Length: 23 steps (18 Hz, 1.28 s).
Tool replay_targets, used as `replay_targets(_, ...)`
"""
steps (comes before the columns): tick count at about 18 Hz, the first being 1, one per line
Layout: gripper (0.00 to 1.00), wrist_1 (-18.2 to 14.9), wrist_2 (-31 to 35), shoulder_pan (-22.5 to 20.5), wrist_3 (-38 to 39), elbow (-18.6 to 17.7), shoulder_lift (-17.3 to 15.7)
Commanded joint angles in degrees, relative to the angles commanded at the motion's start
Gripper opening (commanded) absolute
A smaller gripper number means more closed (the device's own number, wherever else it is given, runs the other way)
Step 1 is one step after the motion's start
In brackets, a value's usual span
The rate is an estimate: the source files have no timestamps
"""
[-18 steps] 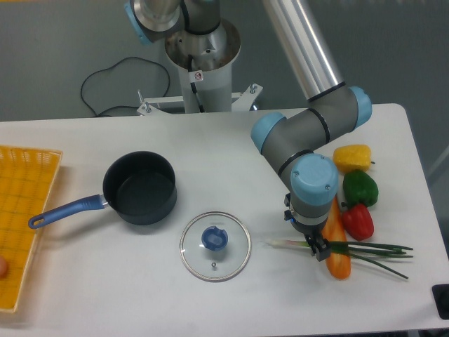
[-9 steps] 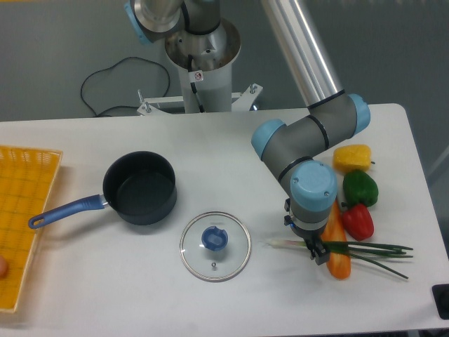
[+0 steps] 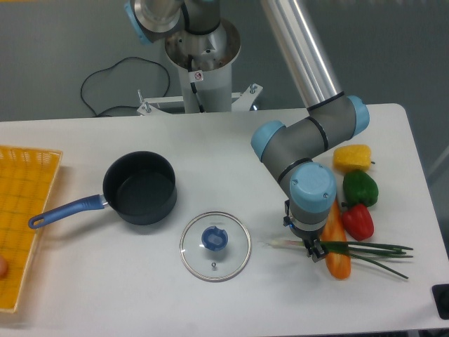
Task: Pick up the green onion
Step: 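Close the gripper around the green onion stalks, then lift the grasped green onions up off the table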
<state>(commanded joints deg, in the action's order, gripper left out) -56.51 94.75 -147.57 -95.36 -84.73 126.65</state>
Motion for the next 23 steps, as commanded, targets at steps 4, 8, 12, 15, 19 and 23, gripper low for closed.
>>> replay_targets(4,0.51,0.0,0.0,0.09,0.44,0.0,0.09)
replay_targets(8,0.49,0.0,0.0,0.35,0.79,0.0,0.35)
replay_targets(12,0.44,0.0,0.0,0.35,0.88,0.0,0.35)
replay_targets(15,0.35,0.0,0.0,0.44,1.67,0.0,0.35)
replay_targets(19,0.2,-0.18,0.0,0.44,2.55,0.0,0.18)
replay_targets(23,0.17,-0.18,0.0,0.35,2.72,0.0,-0.26)
